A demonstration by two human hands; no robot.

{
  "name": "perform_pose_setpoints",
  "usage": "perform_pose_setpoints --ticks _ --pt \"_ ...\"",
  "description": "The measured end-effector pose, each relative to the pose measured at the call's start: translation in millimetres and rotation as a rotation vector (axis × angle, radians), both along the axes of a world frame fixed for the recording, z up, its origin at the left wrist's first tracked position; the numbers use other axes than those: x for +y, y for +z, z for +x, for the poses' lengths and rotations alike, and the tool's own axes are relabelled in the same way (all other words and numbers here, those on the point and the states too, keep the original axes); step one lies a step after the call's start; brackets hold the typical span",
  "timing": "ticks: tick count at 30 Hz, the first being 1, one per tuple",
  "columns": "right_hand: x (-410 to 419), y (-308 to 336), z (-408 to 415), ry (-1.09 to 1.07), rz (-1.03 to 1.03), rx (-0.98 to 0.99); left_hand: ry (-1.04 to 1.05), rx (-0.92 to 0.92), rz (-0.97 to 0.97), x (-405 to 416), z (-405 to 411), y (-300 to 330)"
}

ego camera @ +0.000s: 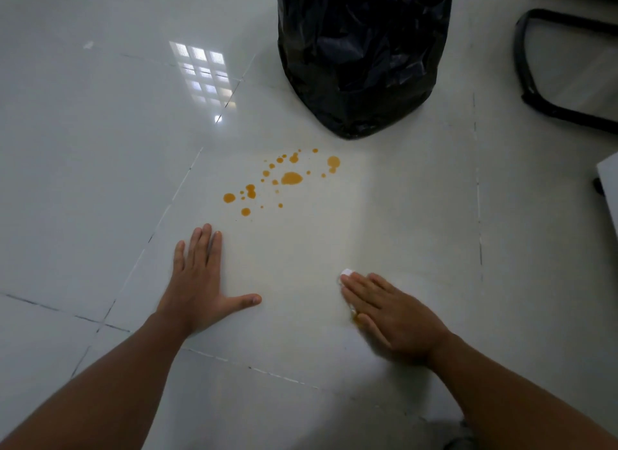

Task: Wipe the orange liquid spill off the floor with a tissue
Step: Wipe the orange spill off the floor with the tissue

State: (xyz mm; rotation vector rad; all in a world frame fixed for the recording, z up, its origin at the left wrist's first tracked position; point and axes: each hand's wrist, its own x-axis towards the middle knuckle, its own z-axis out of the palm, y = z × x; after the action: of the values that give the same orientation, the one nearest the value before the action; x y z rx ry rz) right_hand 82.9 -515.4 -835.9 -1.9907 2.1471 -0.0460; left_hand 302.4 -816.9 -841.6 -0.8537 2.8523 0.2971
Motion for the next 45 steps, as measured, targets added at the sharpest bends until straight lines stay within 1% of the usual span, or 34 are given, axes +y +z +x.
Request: perform_pose_setpoints --ticks 2,3,5,7,9,11,13,14,15,16,17,20,21,22,23,24,27,28,29,31,34,36,40,43,45 --pt "5 -1 -19 -0.279 -0.014 0.059 0.002 0.003 -0.004 0 0 -1" --pt "-1 -2 -25 -0.397 -0.015 0.055 0.002 0.006 -0.007 0 0 -2" --pt "-24 -6 -29 -0.514 -0.031 0.036 0.000 0.007 -0.009 1 0 -1" --pt "-55 -8 -21 -0.544 -0.053 0.026 0.001 0.015 -0.010 1 1 -1" --pt "-78 -8 -2 -0.464 -0.093 0.002 0.000 0.017 -0.010 1 1 -1" --pt "-78 -6 24 -0.256 -0.103 -0.032 -0.006 0.010 -0.014 2 0 -1" --pt "-55 -3 41 -0.029 -0.055 -0.051 -0.001 0.014 -0.011 2 0 -1" --pt "-39 -1 41 0.043 -0.039 -0.040 -0.002 0.017 -0.012 2 -1 -1" --pt "-24 -1 37 0.069 -0.038 -0.010 -0.003 0.022 -0.014 2 -1 -1" --pt "-11 -3 30 0.040 -0.039 0.029 -0.002 0.023 -0.016 1 -1 -1" --pt "0 -5 22 -0.050 -0.036 0.066 -0.002 0.020 -0.016 2 -1 -2" --pt "12 -9 7 -0.550 -0.048 0.086 -0.004 0.019 -0.018 2 0 -3" --pt "10 -9 10 -0.671 -0.066 0.068 -0.005 0.022 -0.021 2 0 -3" --pt "4 -9 16 -0.739 -0.100 0.061 -0.003 0.026 -0.025 1 0 -3" --pt "-2 -11 26 -0.747 -0.138 0.056 -0.001 0.029 -0.029 1 0 -3" --pt "-12 -13 36 -0.693 -0.171 0.046 0.000 0.031 -0.028 1 1 -2" --pt "-57 -15 59 -0.356 -0.180 -0.058 0.001 0.029 -0.025 2 1 -2" --pt "-73 -15 58 -0.291 -0.180 -0.057 0.001 0.031 -0.027 2 1 -3" --pt "-86 -15 51 -0.277 -0.175 -0.042 0.000 0.031 -0.030 1 1 -3" --pt "-97 -17 25 -0.380 -0.139 0.010 -0.002 0.029 -0.029 1 1 -3" --pt "-68 -17 -19 -0.643 -0.093 0.092 -0.006 0.022 -0.024 1 1 -2" --pt "-43 -16 -32 -0.693 -0.082 0.063 -0.005 0.024 -0.029 1 2 -2" --pt "-23 -14 -19 -0.593 -0.170 -0.090 -0.014 0.024 -0.036 0 2 -4" --pt "-12 -10 -1 -0.445 -0.202 -0.129 -0.011 0.023 -0.034 0 1 -3" --pt "-13 -8 8 -0.365 -0.181 -0.121 -0.009 0.025 -0.038 -1 0 -4"
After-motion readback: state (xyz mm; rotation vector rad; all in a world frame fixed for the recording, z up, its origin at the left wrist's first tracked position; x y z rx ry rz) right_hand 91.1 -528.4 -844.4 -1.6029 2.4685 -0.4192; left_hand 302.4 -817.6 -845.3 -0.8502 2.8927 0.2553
